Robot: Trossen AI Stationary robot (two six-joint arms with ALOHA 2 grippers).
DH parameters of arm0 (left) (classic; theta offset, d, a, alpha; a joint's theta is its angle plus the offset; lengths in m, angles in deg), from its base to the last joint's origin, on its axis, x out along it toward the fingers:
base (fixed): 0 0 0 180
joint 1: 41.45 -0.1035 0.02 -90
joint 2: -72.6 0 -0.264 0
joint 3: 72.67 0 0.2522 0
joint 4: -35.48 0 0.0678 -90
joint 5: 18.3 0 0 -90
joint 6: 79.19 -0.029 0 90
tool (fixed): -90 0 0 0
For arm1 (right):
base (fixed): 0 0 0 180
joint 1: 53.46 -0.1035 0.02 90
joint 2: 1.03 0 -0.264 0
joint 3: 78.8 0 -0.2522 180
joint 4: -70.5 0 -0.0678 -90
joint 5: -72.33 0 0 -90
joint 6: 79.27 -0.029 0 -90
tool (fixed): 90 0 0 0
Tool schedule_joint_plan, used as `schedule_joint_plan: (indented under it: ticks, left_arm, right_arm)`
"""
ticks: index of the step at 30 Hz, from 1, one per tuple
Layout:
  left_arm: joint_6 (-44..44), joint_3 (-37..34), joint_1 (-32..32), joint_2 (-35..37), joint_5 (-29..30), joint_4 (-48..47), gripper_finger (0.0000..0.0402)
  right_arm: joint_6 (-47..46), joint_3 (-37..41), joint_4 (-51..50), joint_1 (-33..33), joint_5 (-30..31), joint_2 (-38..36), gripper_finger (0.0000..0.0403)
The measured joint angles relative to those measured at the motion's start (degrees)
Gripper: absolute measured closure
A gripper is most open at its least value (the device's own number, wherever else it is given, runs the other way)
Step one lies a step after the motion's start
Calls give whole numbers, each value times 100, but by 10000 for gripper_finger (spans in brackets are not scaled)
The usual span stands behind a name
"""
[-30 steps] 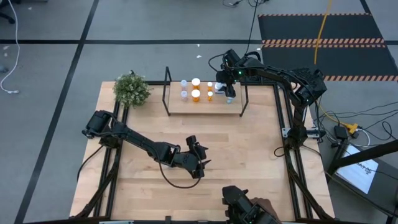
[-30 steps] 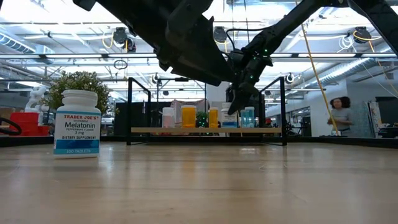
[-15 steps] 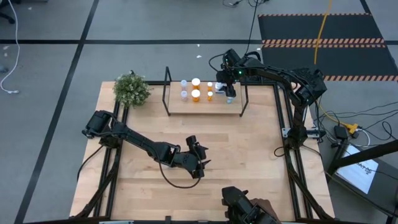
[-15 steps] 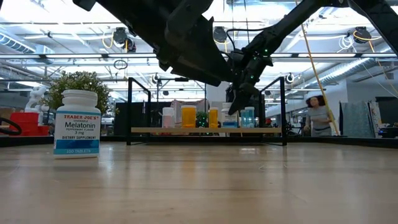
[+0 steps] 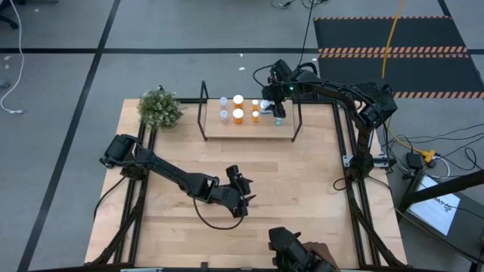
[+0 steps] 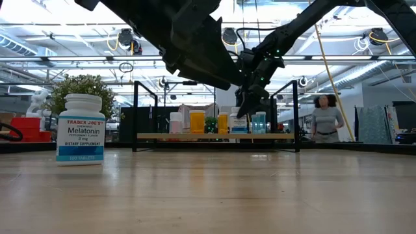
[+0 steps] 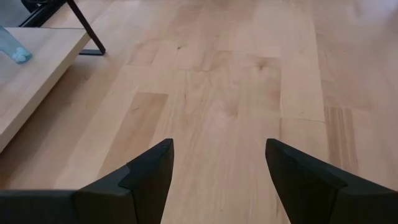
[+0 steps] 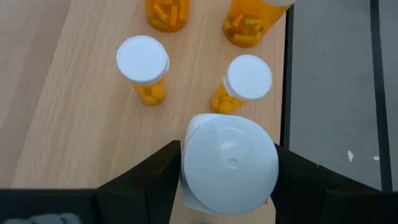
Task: Pick and place medicine bottles onto shelf by color
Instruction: Put the right white pill bottle on the shelf
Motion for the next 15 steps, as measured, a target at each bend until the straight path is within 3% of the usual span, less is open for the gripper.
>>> schedule_joint_plan:
  ticks: [7, 15]
  left_arm:
    - [-1, 0, 17, 0, -1, 0, 149]
    - [-11, 0, 15, 0, -1, 0, 149]
  right_arm:
    - [-20, 0, 64, -2, 82, -11, 186]
    - [-97, -2, 100, -4, 105, -11, 153]
